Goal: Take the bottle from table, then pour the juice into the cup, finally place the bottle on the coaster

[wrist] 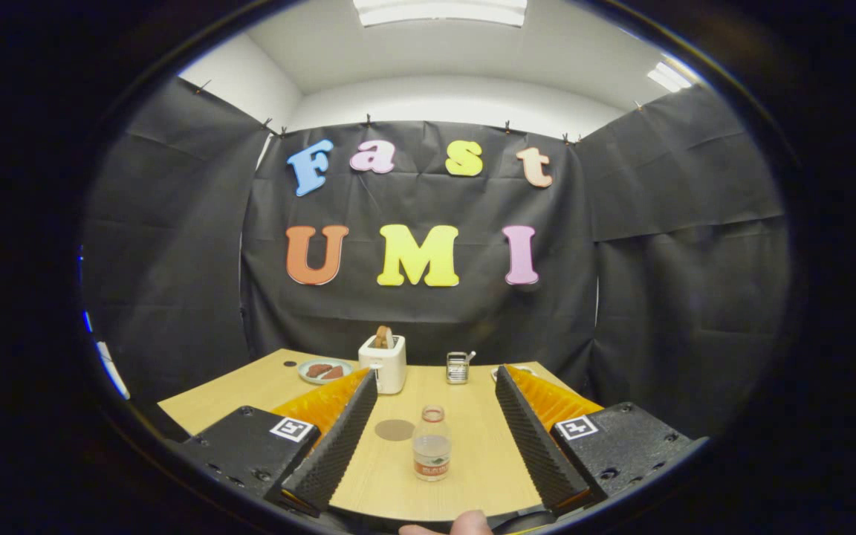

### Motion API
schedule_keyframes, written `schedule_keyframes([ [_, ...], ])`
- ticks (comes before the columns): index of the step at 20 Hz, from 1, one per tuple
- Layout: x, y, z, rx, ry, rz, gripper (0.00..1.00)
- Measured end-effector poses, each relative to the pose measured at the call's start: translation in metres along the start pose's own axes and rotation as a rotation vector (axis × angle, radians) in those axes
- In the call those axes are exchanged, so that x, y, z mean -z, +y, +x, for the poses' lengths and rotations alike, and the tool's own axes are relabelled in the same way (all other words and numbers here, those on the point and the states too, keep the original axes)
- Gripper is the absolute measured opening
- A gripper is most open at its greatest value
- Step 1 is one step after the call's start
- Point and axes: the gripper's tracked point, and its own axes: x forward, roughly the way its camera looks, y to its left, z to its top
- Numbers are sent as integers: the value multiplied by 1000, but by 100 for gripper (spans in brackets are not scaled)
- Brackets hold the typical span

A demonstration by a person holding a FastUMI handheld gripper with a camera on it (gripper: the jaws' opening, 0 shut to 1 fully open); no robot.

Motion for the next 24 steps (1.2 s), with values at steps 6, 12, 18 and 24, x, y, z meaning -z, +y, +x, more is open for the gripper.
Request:
schedule_keyframes([
  [6,1,4,-2,-8,2,-4,100],
  [12,2,5,-1,-8,2,-9,100],
  [18,4,2,-2,1,3,-15,100],
  [24,6,-5,0,20,-11,-28,100],
])
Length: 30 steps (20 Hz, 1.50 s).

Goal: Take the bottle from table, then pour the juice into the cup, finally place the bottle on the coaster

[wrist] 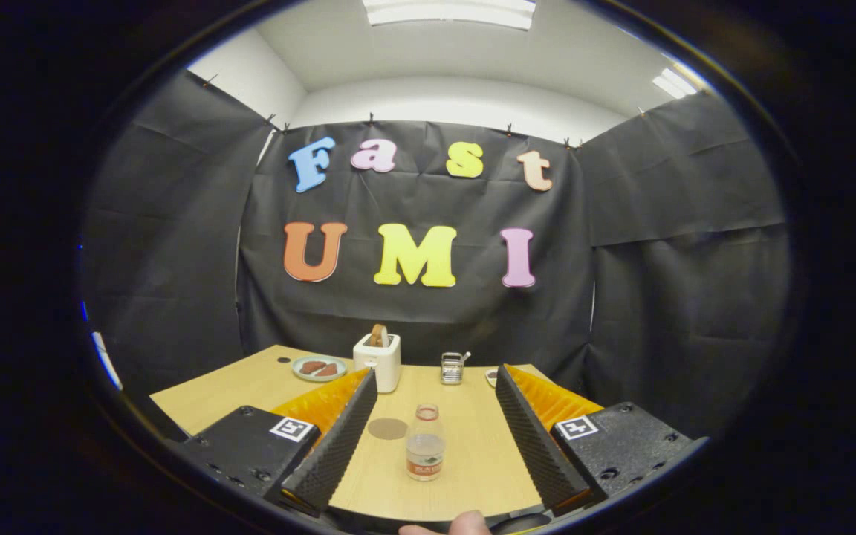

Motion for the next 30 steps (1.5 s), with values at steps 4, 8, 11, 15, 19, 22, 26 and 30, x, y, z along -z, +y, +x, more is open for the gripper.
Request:
schedule_keyframes([
  [4,15,-10,5,8,20,-2,100],
  [8,54,-17,16,-3,82,7,100],
  [11,87,-15,22,-25,136,14,100],
  [15,128,-11,32,-54,215,38,100],
  [19,168,-8,45,-72,282,65,100],
  [22,194,-4,62,-78,319,60,100],
  [26,218,-1,84,-84,341,47,100],
  [30,236,6,108,-90,353,64,100],
])
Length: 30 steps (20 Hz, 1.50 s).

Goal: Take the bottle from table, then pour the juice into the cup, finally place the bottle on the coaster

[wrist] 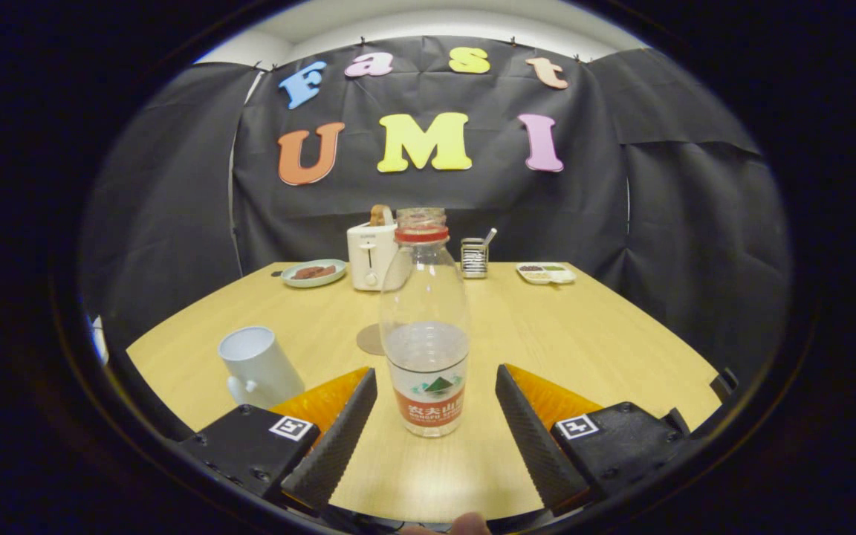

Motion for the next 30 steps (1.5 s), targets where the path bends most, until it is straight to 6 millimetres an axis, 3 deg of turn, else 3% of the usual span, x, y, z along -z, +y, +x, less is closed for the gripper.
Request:
schedule_keyframes([
  [6,-3,3,31,16,-16,62,100],
  [10,-6,3,41,29,-30,79,99],
  [14,-7,11,39,20,-24,67,84],
  [17,-12,17,35,8,-28,33,80],
  [25,-49,35,19,21,-72,-249,76],
  [30,-72,39,27,81,-88,-510,76],
])
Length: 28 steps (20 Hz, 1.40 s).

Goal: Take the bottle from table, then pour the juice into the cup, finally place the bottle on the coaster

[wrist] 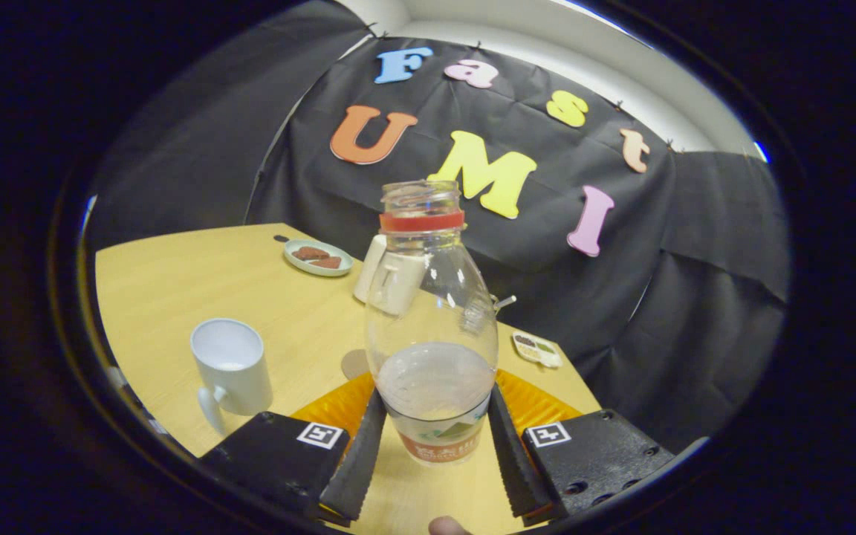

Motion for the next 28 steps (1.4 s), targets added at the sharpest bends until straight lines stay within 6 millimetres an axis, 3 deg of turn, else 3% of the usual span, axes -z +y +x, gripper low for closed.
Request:
schedule_keyframes([
  [11,-15,4,26,144,-44,-558,75],
  [20,-7,16,21,184,-55,-863,75],
  [28,-8,12,20,200,-55,-1041,75],
])
